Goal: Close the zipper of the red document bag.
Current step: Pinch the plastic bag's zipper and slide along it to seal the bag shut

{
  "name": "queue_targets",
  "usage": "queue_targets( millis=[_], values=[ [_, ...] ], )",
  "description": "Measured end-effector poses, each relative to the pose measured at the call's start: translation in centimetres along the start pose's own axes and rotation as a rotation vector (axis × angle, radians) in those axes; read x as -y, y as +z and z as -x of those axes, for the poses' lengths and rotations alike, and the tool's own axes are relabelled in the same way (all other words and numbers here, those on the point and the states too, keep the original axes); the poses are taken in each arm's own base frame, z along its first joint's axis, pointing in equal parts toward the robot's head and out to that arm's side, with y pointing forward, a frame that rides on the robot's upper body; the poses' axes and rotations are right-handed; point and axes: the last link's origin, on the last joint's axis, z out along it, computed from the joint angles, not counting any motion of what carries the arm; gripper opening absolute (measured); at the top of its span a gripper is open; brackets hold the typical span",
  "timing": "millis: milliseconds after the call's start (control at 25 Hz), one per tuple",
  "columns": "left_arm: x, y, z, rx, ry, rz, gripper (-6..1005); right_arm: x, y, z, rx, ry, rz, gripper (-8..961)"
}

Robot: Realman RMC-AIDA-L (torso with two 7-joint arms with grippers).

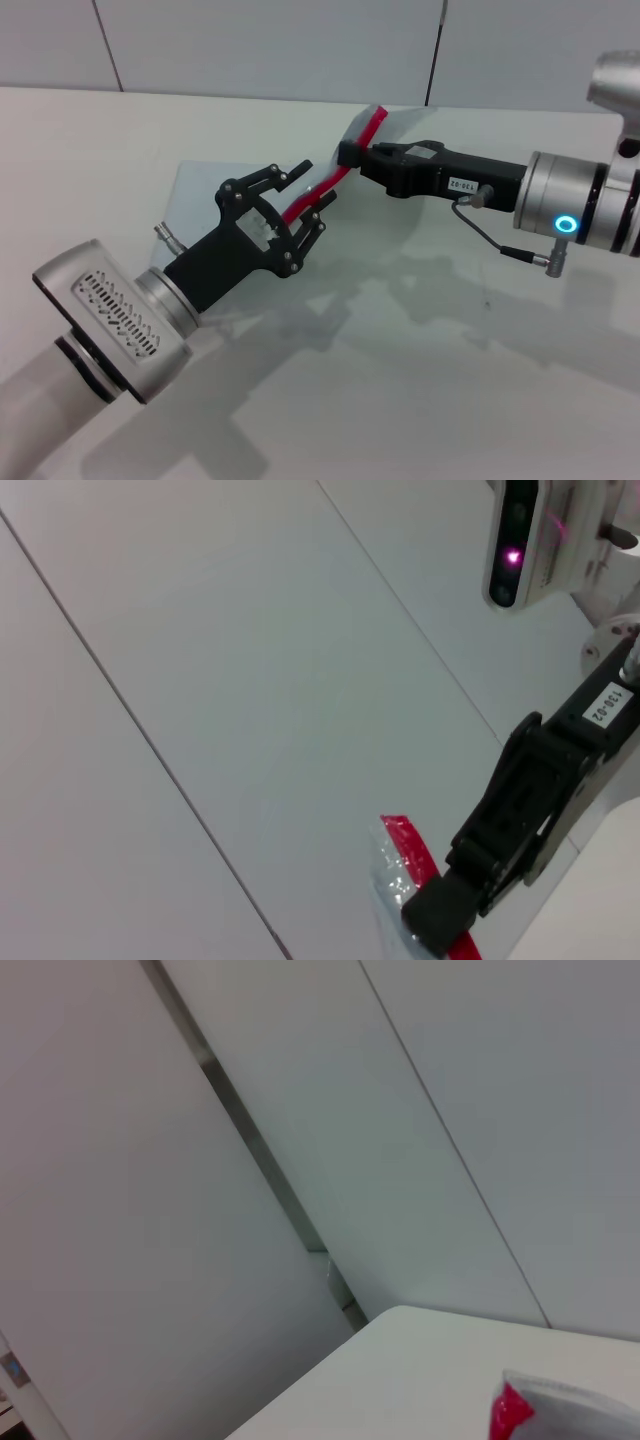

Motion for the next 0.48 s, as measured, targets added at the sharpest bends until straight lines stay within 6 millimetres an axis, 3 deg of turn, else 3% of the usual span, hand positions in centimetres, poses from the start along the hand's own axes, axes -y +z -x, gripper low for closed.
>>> queue_targets(
  millis=[360,480],
  values=[
    [-0.04,-0.1,-0.05,-0.003,0.009,-0.002,331,0.09,-0.08,0.03,0.002,0.001,-0.004,30],
    [-0.01,-0.11,0.01,0.0,0.011,-0.001,279,0.08,-0.07,0.04,0.002,0.0,-0.004,31]
  ],
)
